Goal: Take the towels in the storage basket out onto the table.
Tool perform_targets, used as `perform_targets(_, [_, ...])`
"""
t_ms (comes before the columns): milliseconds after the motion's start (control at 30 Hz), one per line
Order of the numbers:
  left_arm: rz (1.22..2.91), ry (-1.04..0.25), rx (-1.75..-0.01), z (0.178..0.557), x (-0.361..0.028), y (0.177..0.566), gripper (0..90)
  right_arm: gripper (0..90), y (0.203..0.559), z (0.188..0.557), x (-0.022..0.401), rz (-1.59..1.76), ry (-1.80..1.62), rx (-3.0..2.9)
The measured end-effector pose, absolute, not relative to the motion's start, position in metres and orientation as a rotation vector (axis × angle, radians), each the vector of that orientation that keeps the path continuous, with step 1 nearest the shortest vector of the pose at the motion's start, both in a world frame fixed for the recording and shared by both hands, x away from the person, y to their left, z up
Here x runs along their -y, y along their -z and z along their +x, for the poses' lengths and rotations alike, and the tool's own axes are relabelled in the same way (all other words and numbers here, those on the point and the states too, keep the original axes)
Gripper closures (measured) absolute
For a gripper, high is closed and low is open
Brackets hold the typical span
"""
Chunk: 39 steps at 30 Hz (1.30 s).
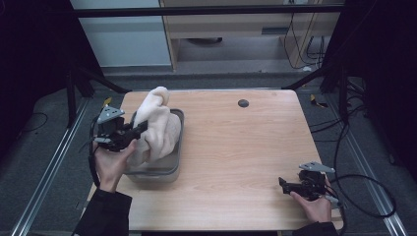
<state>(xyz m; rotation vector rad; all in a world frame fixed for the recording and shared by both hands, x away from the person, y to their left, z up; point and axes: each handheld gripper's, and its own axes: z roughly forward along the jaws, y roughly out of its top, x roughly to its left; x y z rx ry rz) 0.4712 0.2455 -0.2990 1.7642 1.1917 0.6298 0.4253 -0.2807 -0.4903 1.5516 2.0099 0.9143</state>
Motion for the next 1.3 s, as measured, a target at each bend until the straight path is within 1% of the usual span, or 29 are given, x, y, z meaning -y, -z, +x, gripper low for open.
perform_targets(267, [1.729,-0.646,-1.172,0.469,-0.248,0.278,74.1,2.8,0.49,0.425,0.281,1.551,-0.916,-2.013])
perform_targets(967, [1.653,-0.677,-1.141,0.458,-0.26,0.238,74.1,2.8,0.491,0.426,0.281,1.548,-0.911,-2.015])
perform_targets(1300, [1.641,-0.681,-1.095,0.452,-0.253,0.217,74.1,2.8,0.491,0.426,0.281,1.552,-0.912,-2.017])
